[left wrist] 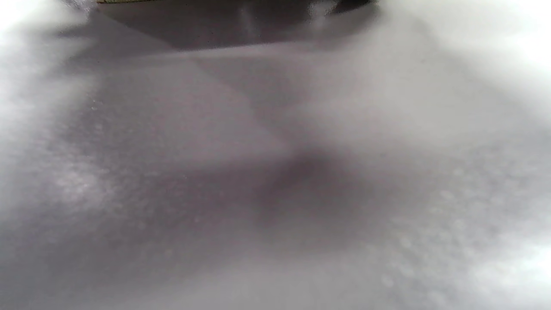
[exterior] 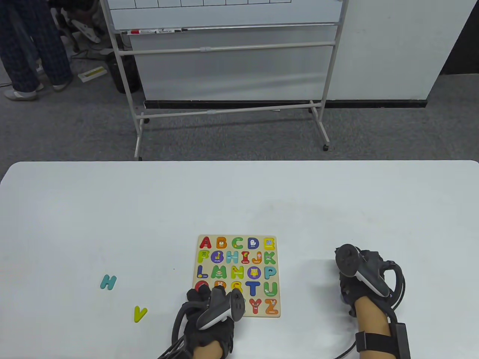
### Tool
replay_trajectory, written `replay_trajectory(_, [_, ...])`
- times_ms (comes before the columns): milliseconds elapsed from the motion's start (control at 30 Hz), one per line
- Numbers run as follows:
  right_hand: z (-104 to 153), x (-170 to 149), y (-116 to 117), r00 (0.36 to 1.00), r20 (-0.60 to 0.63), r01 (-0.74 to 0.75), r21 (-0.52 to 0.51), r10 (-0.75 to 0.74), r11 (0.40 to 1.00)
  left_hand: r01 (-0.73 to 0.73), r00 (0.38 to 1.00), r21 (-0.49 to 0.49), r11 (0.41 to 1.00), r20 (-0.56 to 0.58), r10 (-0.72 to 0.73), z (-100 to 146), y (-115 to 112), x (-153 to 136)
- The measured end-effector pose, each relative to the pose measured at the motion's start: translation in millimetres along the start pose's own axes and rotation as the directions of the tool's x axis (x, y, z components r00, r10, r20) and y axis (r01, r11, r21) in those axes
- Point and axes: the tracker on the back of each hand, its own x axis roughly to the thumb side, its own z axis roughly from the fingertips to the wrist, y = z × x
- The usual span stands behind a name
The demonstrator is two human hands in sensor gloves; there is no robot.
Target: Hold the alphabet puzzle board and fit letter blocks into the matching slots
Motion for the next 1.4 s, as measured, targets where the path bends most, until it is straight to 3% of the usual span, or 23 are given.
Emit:
replay_trajectory(267, [-2, 53, -11, 0.994, 0.105, -0.014, -0.019, 0.016, 1.0, -0.004, 1.0, 0.001, 1.0, -0.001, 0.004, 0, 0, 0])
replay_trajectory(667, [-17, 131, 17, 0.978, 0.207, -0.01, 0.041, 0.002, 0.999, -0.007, 1.0, -0.002, 1.0, 0.0, 0.007, 0, 0, 0])
replay_trajectory(1100, [-31, 167, 38, 0.967, 0.256, -0.032, 0.084, 0.009, 0.996, -0.012, 1.0, -0.004, 1.0, 0.002, 0.012, 0, -1, 0])
replay_trajectory(1400, [-38, 170, 47, 0.969, 0.246, -0.026, 0.091, 0.002, 0.996, -0.014, 1.0, -0.003, 1.0, 0.004, 0.014, 0, -1, -1])
